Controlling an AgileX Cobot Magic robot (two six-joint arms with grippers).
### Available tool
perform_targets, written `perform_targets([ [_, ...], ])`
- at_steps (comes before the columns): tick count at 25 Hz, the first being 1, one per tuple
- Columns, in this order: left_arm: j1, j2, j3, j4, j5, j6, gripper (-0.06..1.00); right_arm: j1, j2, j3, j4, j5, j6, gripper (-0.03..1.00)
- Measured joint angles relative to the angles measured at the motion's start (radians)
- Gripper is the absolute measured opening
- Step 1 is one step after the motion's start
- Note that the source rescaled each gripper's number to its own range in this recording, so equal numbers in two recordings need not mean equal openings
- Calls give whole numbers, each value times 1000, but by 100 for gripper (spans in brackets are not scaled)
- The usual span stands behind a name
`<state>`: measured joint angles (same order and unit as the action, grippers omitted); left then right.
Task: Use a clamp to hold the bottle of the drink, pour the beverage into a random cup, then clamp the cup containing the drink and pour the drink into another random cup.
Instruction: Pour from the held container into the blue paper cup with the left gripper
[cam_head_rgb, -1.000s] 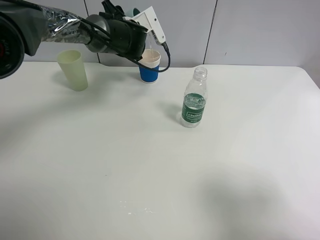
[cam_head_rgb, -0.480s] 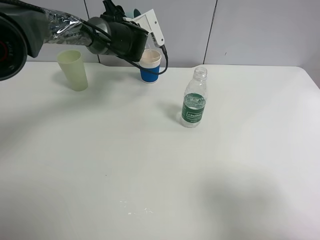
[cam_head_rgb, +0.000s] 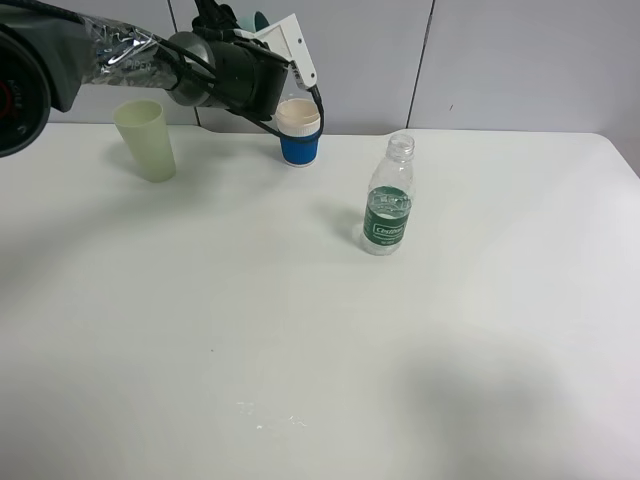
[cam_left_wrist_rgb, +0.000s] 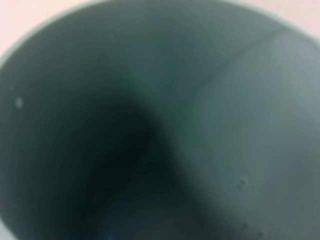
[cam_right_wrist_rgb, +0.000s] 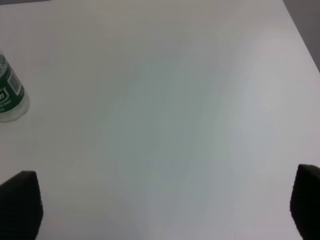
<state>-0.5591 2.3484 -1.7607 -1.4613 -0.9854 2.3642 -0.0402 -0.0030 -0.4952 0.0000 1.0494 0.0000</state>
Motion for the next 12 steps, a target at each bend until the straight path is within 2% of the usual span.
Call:
perform_targets([
  [12,0,0,0,49,-3,33,2,0,0,0,0,0,0,100],
])
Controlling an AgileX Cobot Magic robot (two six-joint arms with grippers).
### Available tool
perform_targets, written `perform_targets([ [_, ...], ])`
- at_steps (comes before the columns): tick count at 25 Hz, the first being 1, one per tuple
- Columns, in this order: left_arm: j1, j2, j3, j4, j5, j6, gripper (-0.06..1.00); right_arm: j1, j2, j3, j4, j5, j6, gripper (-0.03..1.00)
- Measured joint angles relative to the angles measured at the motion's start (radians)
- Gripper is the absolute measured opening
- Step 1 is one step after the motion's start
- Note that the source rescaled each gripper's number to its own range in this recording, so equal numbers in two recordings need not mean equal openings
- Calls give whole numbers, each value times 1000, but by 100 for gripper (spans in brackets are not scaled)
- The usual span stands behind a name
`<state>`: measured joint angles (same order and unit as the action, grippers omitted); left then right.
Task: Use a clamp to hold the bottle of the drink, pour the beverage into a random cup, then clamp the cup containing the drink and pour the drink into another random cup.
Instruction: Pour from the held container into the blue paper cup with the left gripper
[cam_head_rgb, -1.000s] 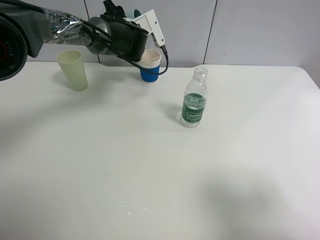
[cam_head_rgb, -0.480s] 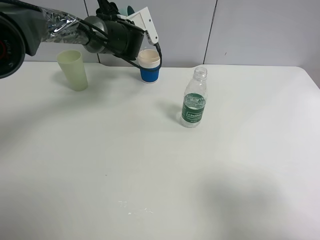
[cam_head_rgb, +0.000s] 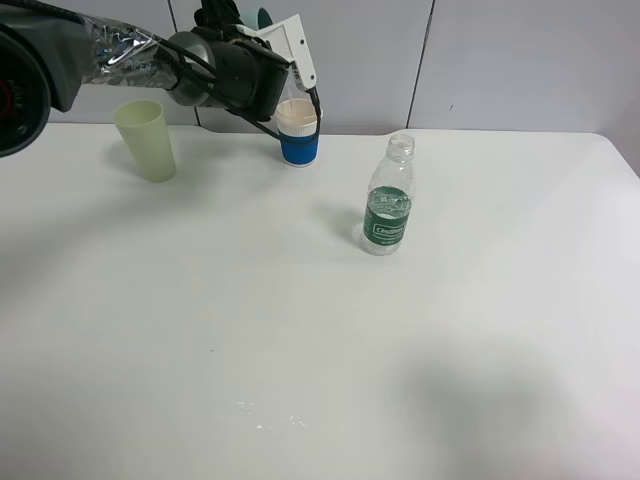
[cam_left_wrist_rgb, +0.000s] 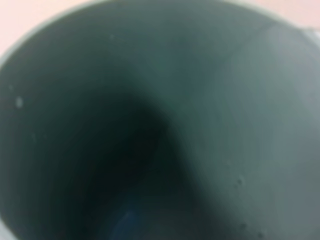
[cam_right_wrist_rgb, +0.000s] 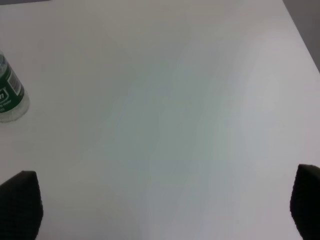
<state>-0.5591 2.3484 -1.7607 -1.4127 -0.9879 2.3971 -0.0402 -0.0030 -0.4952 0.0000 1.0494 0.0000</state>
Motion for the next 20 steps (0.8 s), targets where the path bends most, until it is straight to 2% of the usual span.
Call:
perform_targets([
  [20,0,0,0,104,-1,0,2,0,0,0,0,0,0,100],
])
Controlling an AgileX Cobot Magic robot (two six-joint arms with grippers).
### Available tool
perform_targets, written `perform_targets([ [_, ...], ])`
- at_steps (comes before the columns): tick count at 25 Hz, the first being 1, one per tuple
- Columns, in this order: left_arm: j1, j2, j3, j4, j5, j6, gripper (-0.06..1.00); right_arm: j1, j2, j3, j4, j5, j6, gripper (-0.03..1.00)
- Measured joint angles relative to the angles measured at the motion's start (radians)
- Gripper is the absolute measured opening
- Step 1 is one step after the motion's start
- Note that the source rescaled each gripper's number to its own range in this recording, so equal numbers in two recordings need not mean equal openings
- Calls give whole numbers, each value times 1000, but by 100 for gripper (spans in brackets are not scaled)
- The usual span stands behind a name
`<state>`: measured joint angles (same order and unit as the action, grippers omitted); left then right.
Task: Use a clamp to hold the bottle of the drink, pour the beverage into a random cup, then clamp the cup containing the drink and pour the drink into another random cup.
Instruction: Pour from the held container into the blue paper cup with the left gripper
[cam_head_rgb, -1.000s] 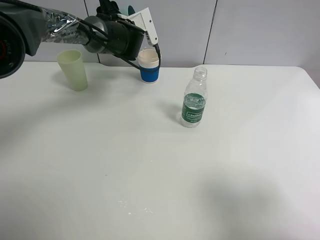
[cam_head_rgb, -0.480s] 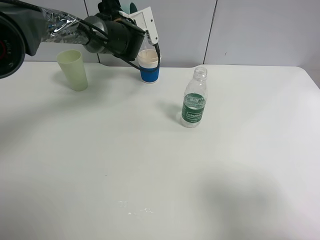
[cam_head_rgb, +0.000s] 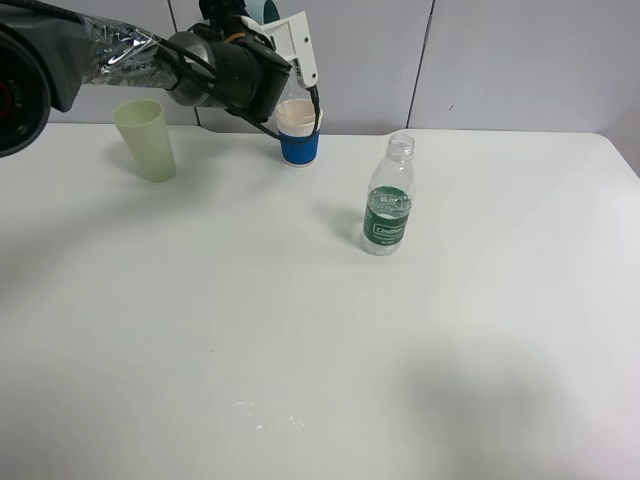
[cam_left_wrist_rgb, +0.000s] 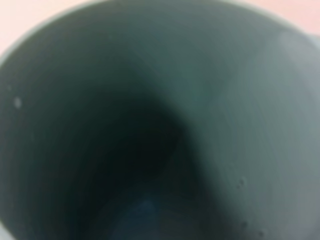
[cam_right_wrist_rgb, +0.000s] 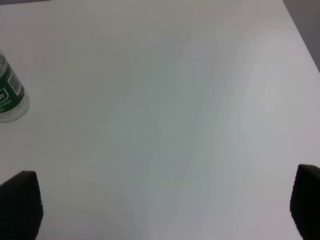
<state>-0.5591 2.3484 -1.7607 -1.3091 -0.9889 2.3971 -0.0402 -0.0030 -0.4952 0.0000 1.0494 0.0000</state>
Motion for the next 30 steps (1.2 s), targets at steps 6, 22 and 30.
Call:
perform_targets([
  [6,0,0,0,41,0,31,2,0,0,0,0,0,0,100],
  [22,0,0,0,63,1,135,2,0,0,0,0,0,0,100],
  [30,0,0,0,83,2,195,2,0,0,0,0,0,0,100],
])
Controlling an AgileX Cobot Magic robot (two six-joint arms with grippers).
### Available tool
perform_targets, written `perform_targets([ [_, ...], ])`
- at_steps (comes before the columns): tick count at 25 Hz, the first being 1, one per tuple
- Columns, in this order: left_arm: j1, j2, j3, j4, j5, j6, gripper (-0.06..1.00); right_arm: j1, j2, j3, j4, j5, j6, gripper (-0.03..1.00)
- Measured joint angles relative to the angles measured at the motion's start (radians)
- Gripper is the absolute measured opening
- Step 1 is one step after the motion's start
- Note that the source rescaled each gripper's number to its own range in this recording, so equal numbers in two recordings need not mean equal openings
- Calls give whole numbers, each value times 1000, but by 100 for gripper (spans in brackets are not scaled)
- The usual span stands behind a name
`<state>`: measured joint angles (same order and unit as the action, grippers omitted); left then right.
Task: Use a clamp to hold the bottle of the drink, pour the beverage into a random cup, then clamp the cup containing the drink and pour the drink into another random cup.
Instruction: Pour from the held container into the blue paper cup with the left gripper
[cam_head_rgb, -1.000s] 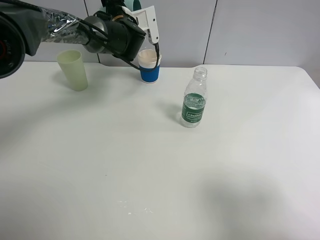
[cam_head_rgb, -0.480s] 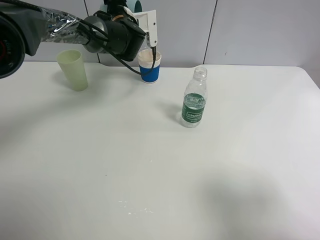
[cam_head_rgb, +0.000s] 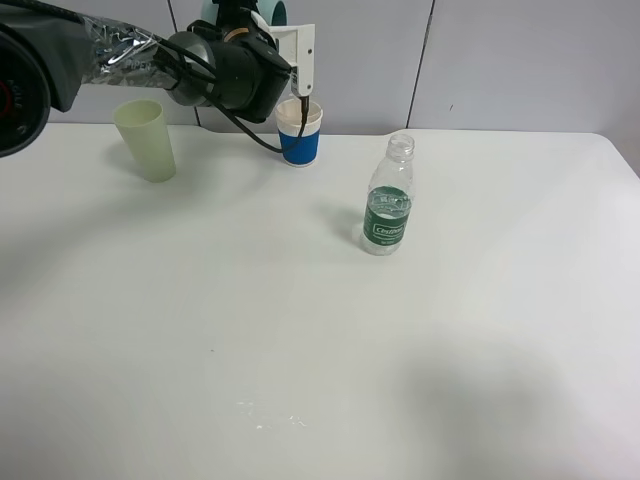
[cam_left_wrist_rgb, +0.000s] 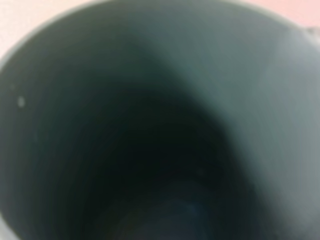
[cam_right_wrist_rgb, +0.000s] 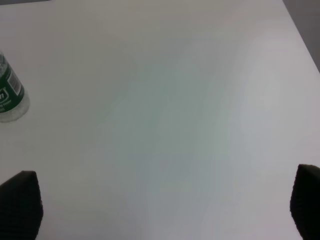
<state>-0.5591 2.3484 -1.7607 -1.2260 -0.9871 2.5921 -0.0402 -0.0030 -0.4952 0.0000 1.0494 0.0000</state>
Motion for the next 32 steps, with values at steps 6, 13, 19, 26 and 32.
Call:
perform_targets([
  [6,0,0,0,53,0,28,2,0,0,0,0,0,0,100],
  [13,0,0,19,137,1,34,2,0,0,0,0,0,0,100],
  [19,0,0,84,206,1,36,2,0,0,0,0,0,0,100],
  [26,0,0,92,259,0,37,2,0,0,0,0,0,0,100],
  [32,-1,0,92,314,-5,37,2,0,0,0,0,0,0,100],
])
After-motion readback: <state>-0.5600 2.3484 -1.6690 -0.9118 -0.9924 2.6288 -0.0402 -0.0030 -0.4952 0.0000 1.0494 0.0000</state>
